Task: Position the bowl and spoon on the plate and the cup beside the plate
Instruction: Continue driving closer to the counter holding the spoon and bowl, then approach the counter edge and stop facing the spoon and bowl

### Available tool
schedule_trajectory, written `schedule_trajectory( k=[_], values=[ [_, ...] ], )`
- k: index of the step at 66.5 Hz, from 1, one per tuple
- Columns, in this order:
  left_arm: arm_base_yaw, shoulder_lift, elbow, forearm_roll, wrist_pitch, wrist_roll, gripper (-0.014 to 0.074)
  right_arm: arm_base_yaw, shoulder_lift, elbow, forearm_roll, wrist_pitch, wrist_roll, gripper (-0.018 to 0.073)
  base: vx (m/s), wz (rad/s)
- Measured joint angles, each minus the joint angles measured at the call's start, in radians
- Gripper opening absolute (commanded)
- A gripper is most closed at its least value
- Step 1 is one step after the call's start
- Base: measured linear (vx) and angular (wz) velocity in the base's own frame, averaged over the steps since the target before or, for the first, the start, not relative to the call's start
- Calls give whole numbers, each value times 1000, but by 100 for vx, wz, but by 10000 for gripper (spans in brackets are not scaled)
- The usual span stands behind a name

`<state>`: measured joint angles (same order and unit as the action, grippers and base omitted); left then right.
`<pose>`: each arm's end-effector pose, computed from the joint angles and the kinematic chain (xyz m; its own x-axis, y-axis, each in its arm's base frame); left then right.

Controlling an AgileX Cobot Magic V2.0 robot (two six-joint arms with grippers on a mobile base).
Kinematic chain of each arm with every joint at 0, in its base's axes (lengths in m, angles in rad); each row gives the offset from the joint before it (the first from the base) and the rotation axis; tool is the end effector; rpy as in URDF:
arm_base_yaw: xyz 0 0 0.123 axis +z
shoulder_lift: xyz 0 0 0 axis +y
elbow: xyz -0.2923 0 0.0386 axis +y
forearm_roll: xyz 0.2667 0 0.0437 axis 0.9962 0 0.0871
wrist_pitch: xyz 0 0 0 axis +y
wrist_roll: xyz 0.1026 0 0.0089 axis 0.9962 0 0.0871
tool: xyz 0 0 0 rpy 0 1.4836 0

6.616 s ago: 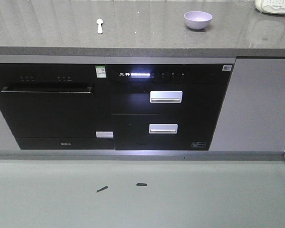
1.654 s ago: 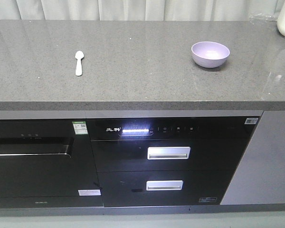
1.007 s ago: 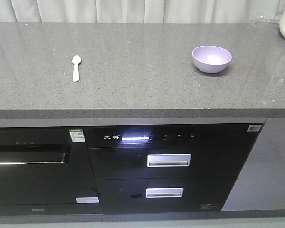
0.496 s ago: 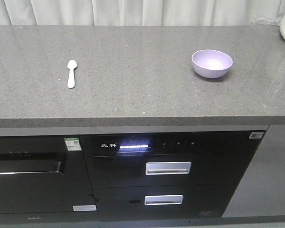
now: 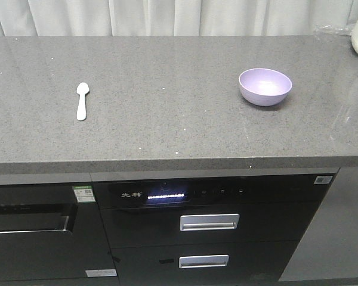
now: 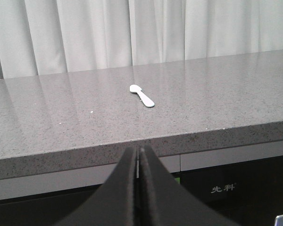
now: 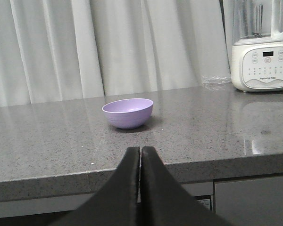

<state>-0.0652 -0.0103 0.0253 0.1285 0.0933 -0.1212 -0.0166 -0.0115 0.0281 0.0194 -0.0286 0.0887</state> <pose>0.0775 -0.0038 0.1961 -0.0199 0.0081 -0.9998 0.0534 0.9986 0.0070 0.0771 -0.0013 0.2076 0.1003 0.1062 -0.9893 0.0064 0.9942 0.1074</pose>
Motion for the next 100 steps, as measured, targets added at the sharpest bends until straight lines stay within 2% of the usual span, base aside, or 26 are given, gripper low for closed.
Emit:
schedule_trajectory(
  k=[100],
  values=[
    [0, 0, 0, 0, 0, 0, -6, 0, 0, 0, 0, 0, 0, -3, 7, -2]
  ],
)
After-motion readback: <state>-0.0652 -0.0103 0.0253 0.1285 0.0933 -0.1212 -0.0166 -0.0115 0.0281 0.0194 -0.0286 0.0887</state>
